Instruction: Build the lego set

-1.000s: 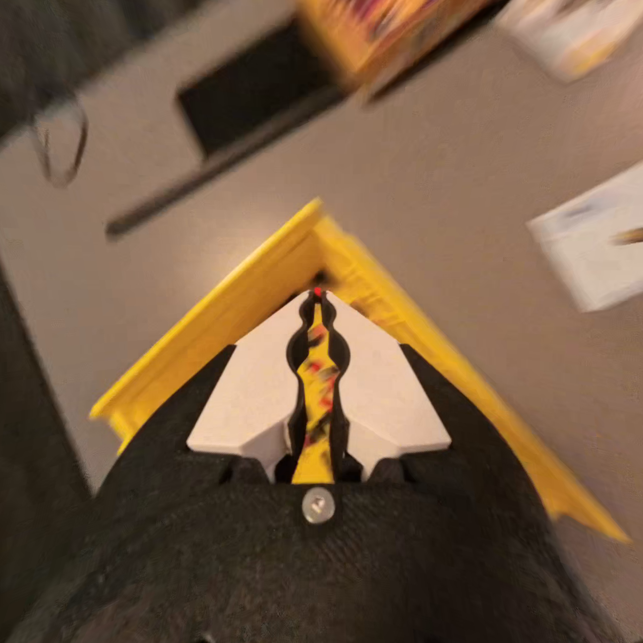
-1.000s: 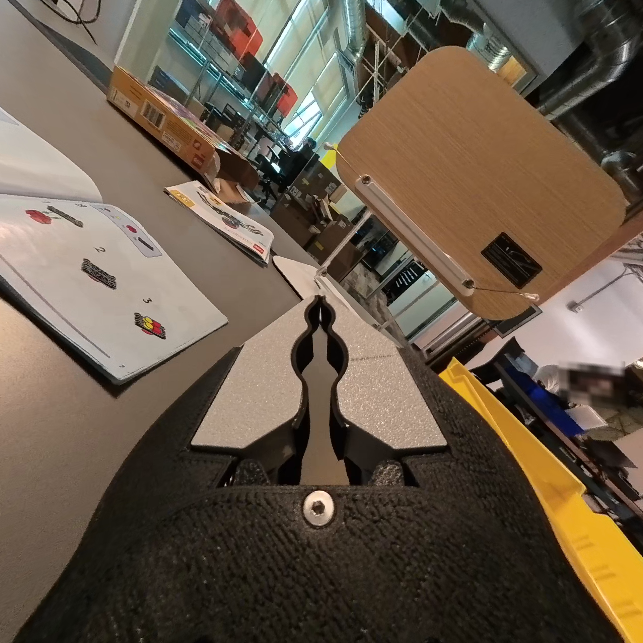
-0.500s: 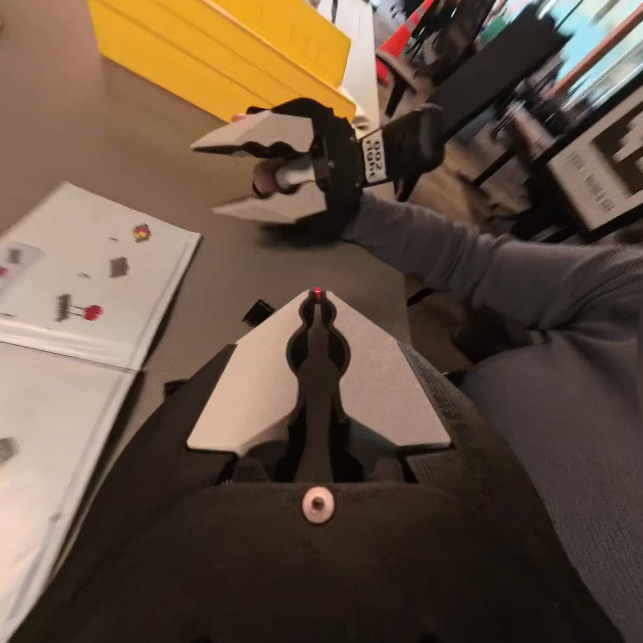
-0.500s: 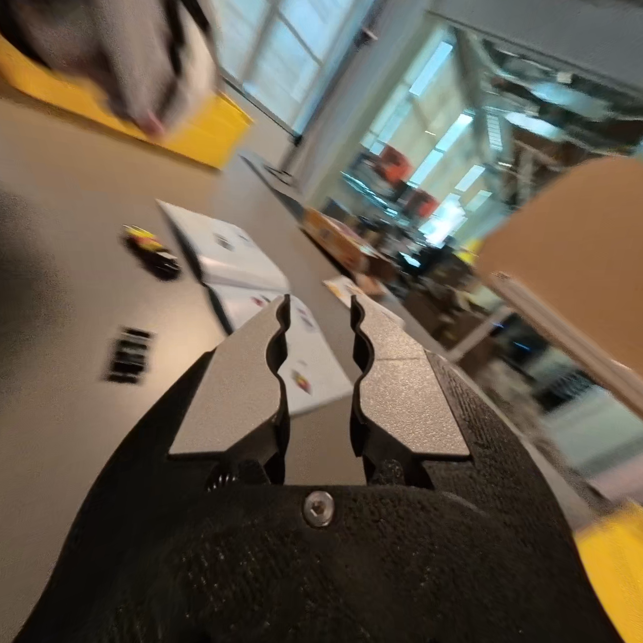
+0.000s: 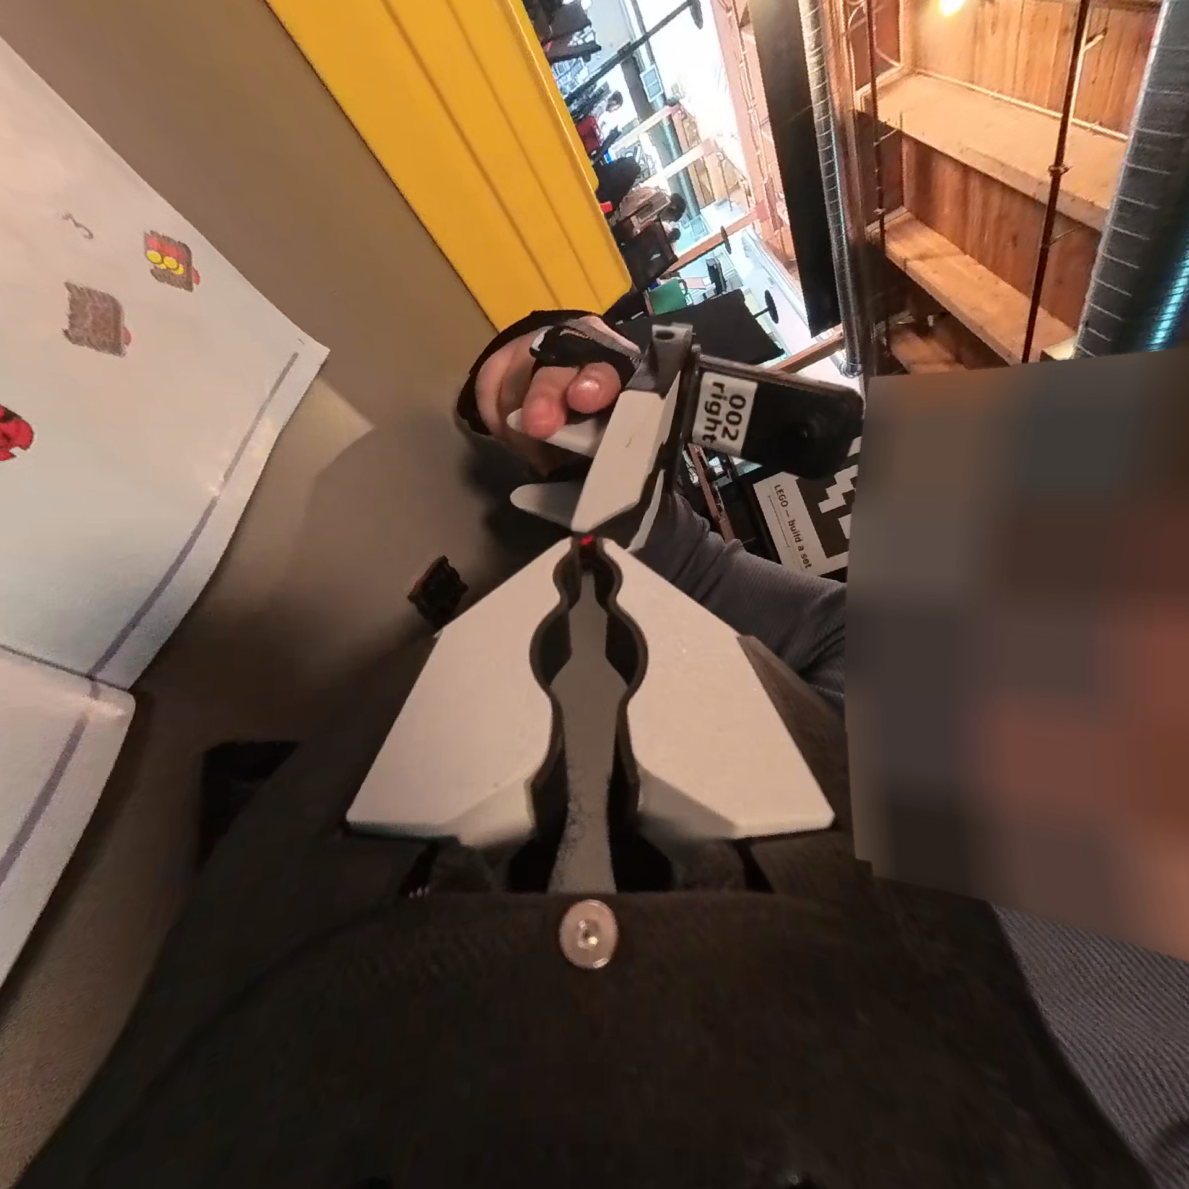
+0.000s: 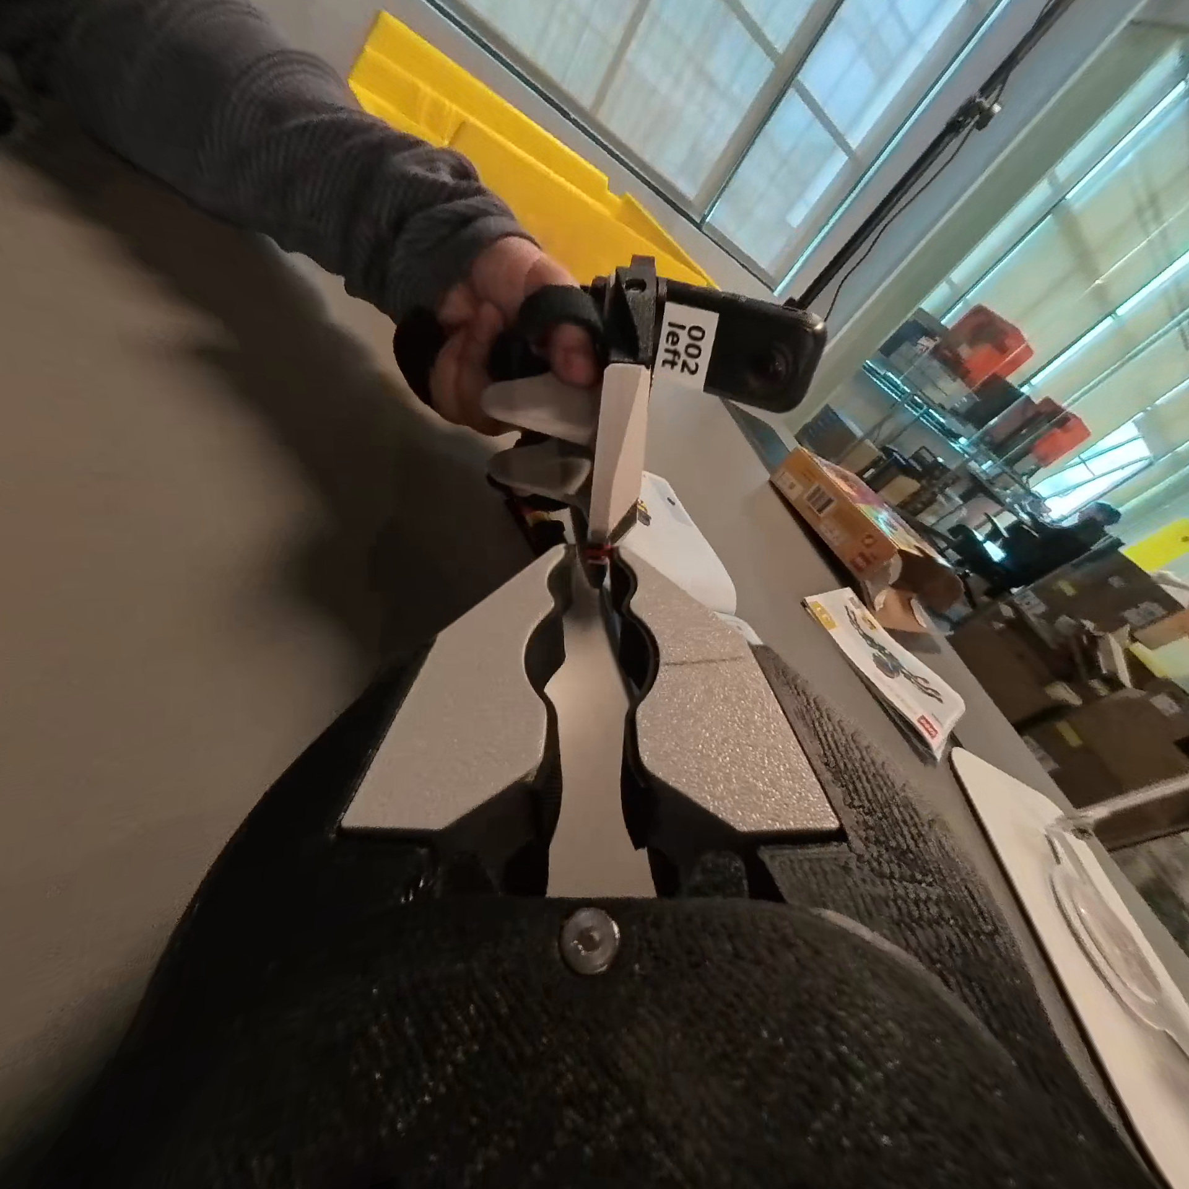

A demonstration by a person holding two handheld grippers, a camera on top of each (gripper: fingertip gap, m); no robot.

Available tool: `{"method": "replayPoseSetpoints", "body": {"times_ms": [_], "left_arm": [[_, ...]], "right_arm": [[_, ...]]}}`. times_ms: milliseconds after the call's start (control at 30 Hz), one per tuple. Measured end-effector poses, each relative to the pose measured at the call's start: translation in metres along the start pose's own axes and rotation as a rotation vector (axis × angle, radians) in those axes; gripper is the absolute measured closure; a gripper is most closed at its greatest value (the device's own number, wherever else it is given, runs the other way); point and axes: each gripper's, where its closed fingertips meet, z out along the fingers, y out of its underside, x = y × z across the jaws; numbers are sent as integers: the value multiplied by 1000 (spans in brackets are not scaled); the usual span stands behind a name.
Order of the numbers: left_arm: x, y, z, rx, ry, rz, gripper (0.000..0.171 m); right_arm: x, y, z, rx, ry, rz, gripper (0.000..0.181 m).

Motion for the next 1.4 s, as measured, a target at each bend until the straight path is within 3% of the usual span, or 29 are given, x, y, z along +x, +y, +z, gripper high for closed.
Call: {"method": "replayPoseSetpoints", "body": {"times_ms": [267,367,433,567,733,833,933,1200,1400], "left_arm": [[-7,0,0,4,-32,6,170],[-10,-7,-5,34,-105,102,145],[-15,-9,-10,33,-211,231,140],[-30,-1,-6,-79,-424,535,122],[-51,20,9,-300,-514,711,109],[-63,30,11,-461,-561,856,109],[-65,31,15,-493,-548,924,117],[-59,39,12,-515,-499,889,129],[-48,55,14,-604,-486,839,133]], "right_arm": [[1,8,2,-43,-7,12,176],[9,24,-7,-133,-12,40,176],[6,44,-17,-245,-83,145,176],[1,77,-35,-412,-154,269,175],[-4,85,-41,-466,-184,329,175],[-6,86,-44,-483,-196,347,175],[-5,87,-44,-483,-194,349,175],[0,90,-44,-488,-158,329,175],[6,91,-42,-485,-118,305,175]]}}
